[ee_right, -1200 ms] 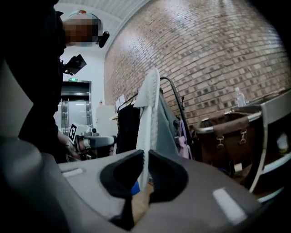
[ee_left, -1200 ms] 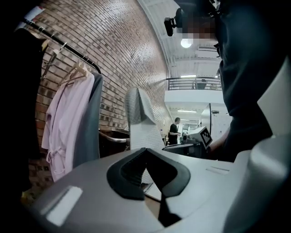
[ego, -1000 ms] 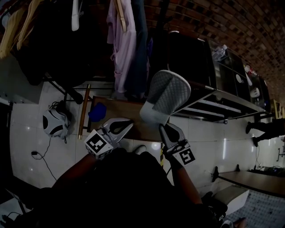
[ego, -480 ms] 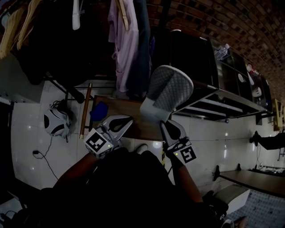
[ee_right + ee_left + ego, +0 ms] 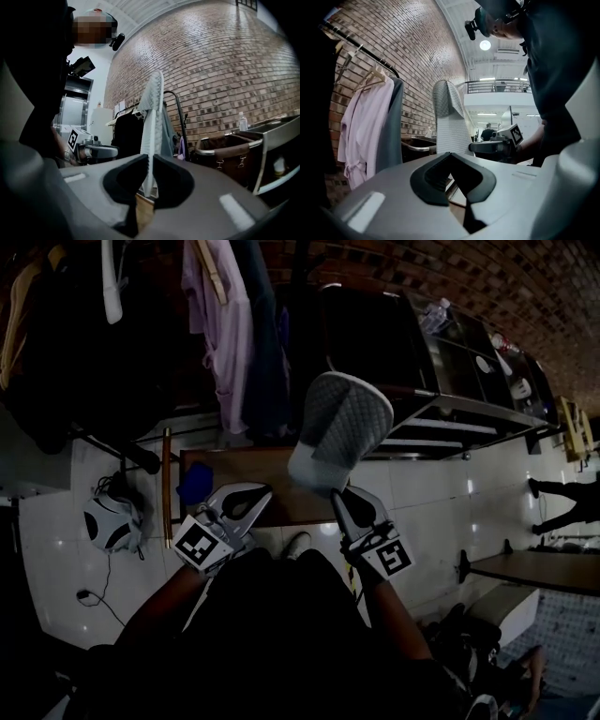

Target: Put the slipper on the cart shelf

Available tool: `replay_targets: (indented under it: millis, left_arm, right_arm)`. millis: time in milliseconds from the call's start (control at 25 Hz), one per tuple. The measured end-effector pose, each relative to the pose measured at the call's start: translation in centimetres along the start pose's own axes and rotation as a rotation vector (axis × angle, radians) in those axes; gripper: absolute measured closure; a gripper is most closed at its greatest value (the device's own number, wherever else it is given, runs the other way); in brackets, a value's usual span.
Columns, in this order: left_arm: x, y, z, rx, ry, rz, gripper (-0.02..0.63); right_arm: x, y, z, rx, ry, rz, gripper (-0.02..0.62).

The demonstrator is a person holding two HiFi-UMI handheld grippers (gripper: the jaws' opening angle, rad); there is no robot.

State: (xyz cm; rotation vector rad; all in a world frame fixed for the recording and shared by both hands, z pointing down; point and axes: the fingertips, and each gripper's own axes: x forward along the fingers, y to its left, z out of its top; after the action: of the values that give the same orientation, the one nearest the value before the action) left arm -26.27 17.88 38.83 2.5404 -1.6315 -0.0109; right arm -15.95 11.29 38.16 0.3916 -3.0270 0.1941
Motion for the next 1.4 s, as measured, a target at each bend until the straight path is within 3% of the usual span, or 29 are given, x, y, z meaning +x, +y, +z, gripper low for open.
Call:
replay_targets:
  millis: [280, 600, 880, 1240, 1400]
  left_arm:
    - [1.8, -1.3, -1.2, -0.054, 0.014, -0.145, 0.603]
    - [4.8, -5.6, -1.8, -0.021, 0.007, -0.250, 0.603]
    - [9.5, -12.8, -1.6, 0.006, 0.033, -0.285, 0.603]
    - [18.4, -26.0, -1.9, 0.037, 0.069, -0.262, 0.603]
    - [21.4, -30.6, -1.5, 0.071, 0.084, -0.292, 0.603]
  right_arm:
    - [-3.7, -0.7, -1.3, 0.026, 0.016, -0.178, 0.560]
    - [-10.2, -2.0, -1.9, 0.032, 0.011, -0.307, 0.560]
    - [-18.0, -5.5, -2.1, 0.034, -0.022, -0.341, 0.560]
    - [-31.9, -12.6, -3.2, 0.057, -0.054, -0.308, 0.560]
    - [-36.0, -15.3, -3.2, 0.066, -0.060, -0.309, 0.560]
